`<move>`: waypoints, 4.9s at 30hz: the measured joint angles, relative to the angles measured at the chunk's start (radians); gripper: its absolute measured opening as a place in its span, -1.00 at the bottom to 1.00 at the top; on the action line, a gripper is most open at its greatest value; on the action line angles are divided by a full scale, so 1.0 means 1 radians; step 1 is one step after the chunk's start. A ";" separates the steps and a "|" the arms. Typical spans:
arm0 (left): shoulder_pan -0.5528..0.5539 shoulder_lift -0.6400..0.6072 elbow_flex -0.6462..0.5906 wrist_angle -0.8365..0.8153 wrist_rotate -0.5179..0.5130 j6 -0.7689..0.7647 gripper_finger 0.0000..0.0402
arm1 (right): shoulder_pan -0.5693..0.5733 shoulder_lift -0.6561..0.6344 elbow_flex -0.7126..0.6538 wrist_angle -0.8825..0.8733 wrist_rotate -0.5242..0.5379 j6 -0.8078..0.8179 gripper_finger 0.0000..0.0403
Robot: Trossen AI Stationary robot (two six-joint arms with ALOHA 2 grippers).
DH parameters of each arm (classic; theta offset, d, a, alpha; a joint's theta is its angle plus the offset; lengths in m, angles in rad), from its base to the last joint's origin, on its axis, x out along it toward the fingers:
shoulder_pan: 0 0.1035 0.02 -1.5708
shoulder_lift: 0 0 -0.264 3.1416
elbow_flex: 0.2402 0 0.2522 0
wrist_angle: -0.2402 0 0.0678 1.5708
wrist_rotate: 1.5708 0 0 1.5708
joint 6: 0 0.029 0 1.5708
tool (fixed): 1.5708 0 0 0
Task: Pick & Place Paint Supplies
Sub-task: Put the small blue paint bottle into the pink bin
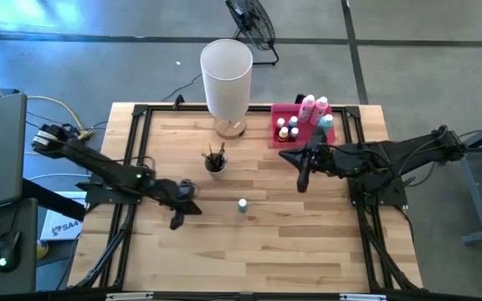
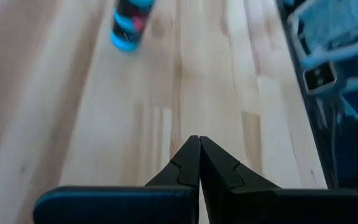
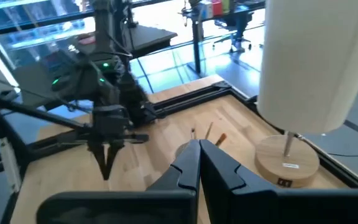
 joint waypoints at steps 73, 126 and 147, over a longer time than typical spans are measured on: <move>-0.020 -0.890 -0.130 0.000 -0.480 0.168 -1.00 | -0.336 0.495 0.018 0.529 -0.947 -0.202 -0.99; -0.020 -0.890 -0.130 -0.061 -0.513 0.187 -1.00 | -0.103 0.628 0.045 0.489 -0.572 -0.099 -0.56; -0.020 -0.890 -0.129 -0.055 -0.515 0.186 -1.00 | -0.110 0.683 0.045 0.213 -0.549 -0.107 0.34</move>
